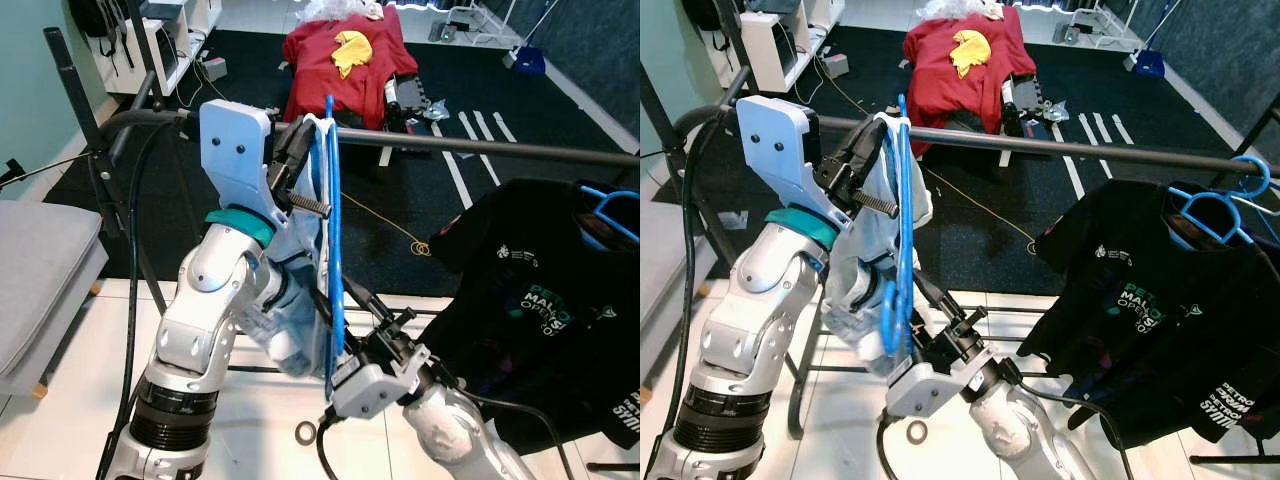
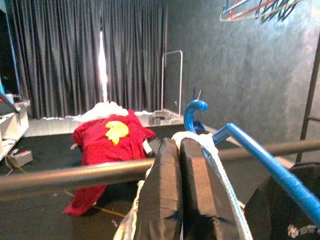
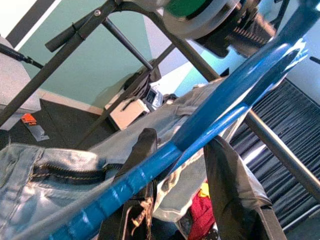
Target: Hang hanger
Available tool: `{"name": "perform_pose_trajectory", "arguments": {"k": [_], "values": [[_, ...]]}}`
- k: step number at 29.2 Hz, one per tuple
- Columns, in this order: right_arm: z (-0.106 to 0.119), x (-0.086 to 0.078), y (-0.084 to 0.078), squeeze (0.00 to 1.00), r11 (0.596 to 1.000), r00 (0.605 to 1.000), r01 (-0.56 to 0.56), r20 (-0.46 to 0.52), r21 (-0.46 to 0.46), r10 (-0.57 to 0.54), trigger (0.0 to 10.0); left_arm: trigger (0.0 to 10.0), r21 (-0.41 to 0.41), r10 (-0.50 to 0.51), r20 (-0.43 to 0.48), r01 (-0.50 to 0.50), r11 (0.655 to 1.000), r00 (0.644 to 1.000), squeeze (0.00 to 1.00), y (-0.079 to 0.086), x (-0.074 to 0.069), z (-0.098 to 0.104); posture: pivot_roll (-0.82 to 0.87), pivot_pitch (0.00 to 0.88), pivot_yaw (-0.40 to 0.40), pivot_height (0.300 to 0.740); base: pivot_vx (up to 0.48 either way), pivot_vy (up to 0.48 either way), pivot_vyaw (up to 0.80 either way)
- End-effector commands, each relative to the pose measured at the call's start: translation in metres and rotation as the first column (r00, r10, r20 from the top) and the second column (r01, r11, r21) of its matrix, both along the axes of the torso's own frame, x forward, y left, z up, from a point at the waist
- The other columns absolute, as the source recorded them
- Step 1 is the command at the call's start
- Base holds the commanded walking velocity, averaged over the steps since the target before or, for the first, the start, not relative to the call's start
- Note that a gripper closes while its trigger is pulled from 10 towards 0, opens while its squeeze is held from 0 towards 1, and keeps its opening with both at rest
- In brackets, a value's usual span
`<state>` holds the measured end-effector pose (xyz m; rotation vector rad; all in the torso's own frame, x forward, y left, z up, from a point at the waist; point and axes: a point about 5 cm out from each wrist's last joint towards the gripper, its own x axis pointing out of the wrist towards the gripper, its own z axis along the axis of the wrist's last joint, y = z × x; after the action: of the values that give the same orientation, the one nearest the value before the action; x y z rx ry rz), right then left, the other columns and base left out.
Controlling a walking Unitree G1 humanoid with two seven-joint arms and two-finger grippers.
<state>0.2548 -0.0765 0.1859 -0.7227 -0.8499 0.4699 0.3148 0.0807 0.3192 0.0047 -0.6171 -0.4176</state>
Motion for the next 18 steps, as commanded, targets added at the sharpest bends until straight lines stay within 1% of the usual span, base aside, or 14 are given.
{"name": "perform_pose_trajectory", "arguments": {"k": [1, 3, 5, 7, 10, 11, 12, 13, 15, 18], "values": [[0.0, -0.003, -0.002, 0.0, 1.0, 1.0, 0.001, -0.006, 0.004, -0.001, 10.0, 0.0, 0.015, -0.005, 0.014, 0.005, 1.0, 1.0, 0.0, -0.004, -0.001, 0.0, -0.14, 0.173, 0.055, 0.74, 0.0, 0.0, 0.0], [-0.007, -0.007, -0.013, 0.0, 0.999, 0.999, 0.036, -0.039, -0.005, -0.037, 10.0, 0.0, 0.031, 0.045, -0.016, -0.044, 0.999, 0.999, 0.0, 0.0, 0.006, -0.008, -0.15, 0.174, 0.053, 0.74, 0.0, 0.0, 0.0], [-0.022, -0.01, -0.027, 0.0, 0.996, 0.99, 0.084, -0.116, -0.014, -0.085, 10.0, 0.0, 0.045, 0.098, -0.042, -0.096, 0.994, 0.994, 0.0, 0.004, 0.012, -0.015, -0.15, 0.177, 0.053, 0.74, 0.0, 0.0, 0.0], [-0.026, -0.01, -0.03, 0.0, 0.995, 0.986, 0.096, -0.133, -0.016, -0.098, 10.0, 0.0, 0.048, 0.109, -0.047, -0.106, 0.993, 0.993, 0.0, 0.005, 0.013, -0.016, -0.15, 0.177, 0.053, 0.74, 0.0, 0.0, 0.0], [-0.046, -0.016, -0.041, 0.0, 0.987, 0.967, 0.15, -0.2, -0.048, -0.157, 10.0, 0.0, 0.046, 0.146, -0.062, -0.143, 0.989, 0.987, 0.0, 0.009, 0.016, -0.02, -0.16, 0.181, 0.054, 0.74, 0.0, 0.0, 0.0], [-0.046, -0.016, -0.041, 0.0, 0.987, 0.967, 0.15, -0.2, -0.048, -0.157, 10.0, 0.0, 0.046, 0.146, -0.062, -0.143, 0.989, 0.987, 0.0, 0.009, 0.016, -0.02, -0.16, 0.181, 0.054, 0.74, 0.0, 0.0, 0.0], [-0.054, -0.018, -0.045, 0.0, 0.984, 0.957, 0.167, -0.23, -0.053, -0.175, 10.0, 0.0, 0.04, 0.148, -0.063, -0.146, 0.989, 0.987, 0.0, 0.01, 0.016, -0.019, -0.16, 0.181, 0.056, 0.74, 0.0, 0.0, 0.0], [-0.054, -0.018, -0.045, 0.0, 0.984, 0.957, 0.167, -0.23, -0.053, -0.175, 10.0, 0.0, 0.04, 0.148, -0.063, -0.146, 0.989, 0.987, 0.0, 0.01, 0.016, -0.019, -0.16, 0.181, 0.056, 0.74, 0.0, 0.0, 0.0], [-0.062, -0.02, -0.048, 0.0, 0.981, 0.943, 0.187, -0.268, -0.059, -0.196, 10.0, 0.0, 0.022, 0.134, -0.06, -0.132, 0.991, 0.989, 0.0, 0.009, 0.016, -0.017, -0.16, 0.18, 0.059, 0.74, 0.0, 0.0, 0.0], [-0.057, -0.019, -0.049, 0.0, 0.977, 0.942, 0.208, -0.262, -0.041, -0.211, 10.0, 0.0, 0.013, 0.116, -0.049, -0.115, 0.993, 0.992, 0.0, 0.007, 0.015, -0.014, -0.16, 0.177, 0.06, 0.74, 0.0, 0.0, 0.0]]}}
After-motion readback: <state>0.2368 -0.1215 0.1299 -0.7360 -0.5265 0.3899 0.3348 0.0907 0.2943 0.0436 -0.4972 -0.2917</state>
